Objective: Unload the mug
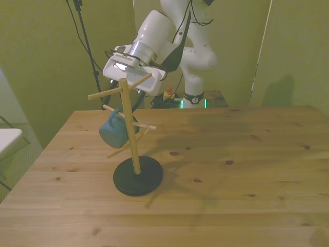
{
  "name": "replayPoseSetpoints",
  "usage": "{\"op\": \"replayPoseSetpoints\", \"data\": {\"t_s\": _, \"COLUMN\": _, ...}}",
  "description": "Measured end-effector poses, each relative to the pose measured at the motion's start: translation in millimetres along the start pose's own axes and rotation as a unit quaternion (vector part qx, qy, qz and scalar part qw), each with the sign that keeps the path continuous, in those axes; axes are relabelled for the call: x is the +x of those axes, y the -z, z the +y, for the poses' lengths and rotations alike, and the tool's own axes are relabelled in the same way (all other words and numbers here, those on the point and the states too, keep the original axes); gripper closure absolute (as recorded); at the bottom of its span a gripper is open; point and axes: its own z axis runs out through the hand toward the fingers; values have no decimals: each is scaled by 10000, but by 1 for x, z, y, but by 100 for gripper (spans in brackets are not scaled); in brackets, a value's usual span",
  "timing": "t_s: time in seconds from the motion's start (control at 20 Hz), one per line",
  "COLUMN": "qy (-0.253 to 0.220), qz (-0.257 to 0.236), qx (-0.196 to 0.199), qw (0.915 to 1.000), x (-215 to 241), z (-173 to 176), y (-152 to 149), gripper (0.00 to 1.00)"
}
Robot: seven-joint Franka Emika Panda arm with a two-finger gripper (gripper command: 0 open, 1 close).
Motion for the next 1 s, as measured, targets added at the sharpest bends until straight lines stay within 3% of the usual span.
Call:
{"op": "replayPoseSetpoints", "data": {"t_s": 0.55, "qy": -100, "qz": 139, "qx": -14, "qw": 9999, "x": -6, "z": -4, "y": -38, "gripper": 0}}
{"op": "replayPoseSetpoints", "data": {"t_s": 0.6, "qy": -110, "qz": 133, "qx": -14, "qw": 9998, "x": -5, "z": -4, "y": -41, "gripper": 100}}
{"op": "replayPoseSetpoints", "data": {"t_s": 1.0, "qy": -134, "qz": 93, "qx": -14, "qw": 9999, "x": -5, "z": -6, "y": -53, "gripper": 100}}
